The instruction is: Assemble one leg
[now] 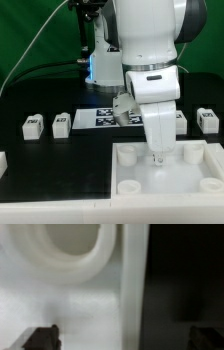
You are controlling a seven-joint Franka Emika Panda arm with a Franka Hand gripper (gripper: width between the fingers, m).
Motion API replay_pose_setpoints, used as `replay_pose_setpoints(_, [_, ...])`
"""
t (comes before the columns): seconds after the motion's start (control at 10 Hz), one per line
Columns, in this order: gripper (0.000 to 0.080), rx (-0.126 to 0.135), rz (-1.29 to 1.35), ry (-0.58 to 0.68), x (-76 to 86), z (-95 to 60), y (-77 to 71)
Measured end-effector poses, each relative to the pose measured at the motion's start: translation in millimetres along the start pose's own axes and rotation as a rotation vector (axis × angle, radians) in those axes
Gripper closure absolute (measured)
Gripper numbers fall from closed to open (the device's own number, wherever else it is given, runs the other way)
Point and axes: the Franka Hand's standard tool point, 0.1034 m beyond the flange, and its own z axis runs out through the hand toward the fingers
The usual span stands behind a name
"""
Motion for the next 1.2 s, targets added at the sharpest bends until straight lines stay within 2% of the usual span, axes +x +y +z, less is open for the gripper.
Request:
replay_pose_setpoints(0.4, [0.0151, -0.002, 0.019, 0.0, 0.9, -1.9, -0.4])
replay_pose_setpoints(0.5, [0.0151, -0.011, 0.092, -0.004, 7.6, -13.6, -6.3])
replay_pose_setpoints(0.7, [0.0151, -0.03, 0.202, -0.013, 31.3, -39.1, -25.8])
replay_pose_setpoints(1.0, [0.0151, -0.059, 0.607, 0.006, 77.9, -71.6, -33.6])
replay_pose_setpoints(1.2, [0.0151, -0.074, 0.859, 0.038, 103.3, -75.8, -35.2])
